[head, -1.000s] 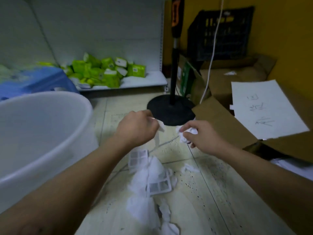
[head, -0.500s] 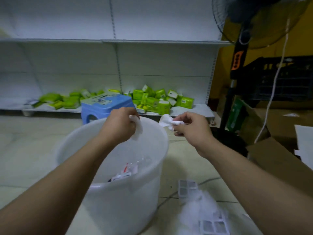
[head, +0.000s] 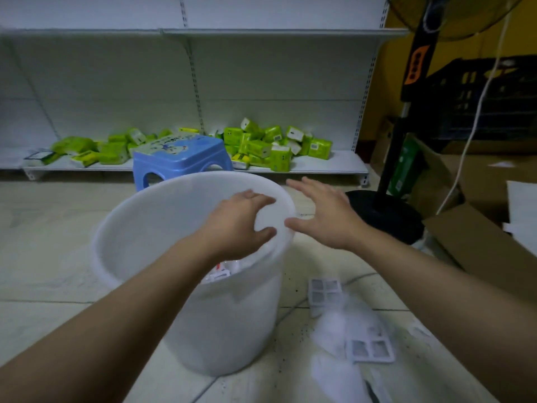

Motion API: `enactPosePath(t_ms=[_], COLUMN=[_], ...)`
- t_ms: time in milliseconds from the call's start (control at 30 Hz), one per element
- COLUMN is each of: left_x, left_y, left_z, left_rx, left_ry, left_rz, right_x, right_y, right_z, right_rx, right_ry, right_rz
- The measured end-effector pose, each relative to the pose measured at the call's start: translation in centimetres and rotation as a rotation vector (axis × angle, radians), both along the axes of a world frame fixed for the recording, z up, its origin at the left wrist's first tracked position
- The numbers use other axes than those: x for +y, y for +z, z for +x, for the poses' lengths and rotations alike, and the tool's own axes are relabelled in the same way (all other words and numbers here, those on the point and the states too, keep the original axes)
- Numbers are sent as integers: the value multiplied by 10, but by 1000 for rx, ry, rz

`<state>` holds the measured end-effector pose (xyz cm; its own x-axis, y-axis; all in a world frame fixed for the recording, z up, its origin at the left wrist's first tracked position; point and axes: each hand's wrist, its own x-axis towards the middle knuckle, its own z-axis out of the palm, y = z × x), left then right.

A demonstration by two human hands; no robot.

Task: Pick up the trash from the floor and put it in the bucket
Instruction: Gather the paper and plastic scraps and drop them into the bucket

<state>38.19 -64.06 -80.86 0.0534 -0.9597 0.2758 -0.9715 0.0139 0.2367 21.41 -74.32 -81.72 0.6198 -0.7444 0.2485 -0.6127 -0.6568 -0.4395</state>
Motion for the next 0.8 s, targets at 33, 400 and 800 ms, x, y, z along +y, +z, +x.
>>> enactPosePath(t_ms=[33,400,800], left_x=[-10,-77,-37], left_y=[-4,-95,-210], left_z=[-19,-230,-373], left_rx=[-19,78,163], left_ry=[-72,-471,-656], left_rz=[0,209,524], right_x=[-5,-18,73], right_y=[-1,-38,-198], right_z=[-14,-263,-420], right_rx=[10,235,385], right_ry=[-19,-447,-653], right_rz=[7,257,638])
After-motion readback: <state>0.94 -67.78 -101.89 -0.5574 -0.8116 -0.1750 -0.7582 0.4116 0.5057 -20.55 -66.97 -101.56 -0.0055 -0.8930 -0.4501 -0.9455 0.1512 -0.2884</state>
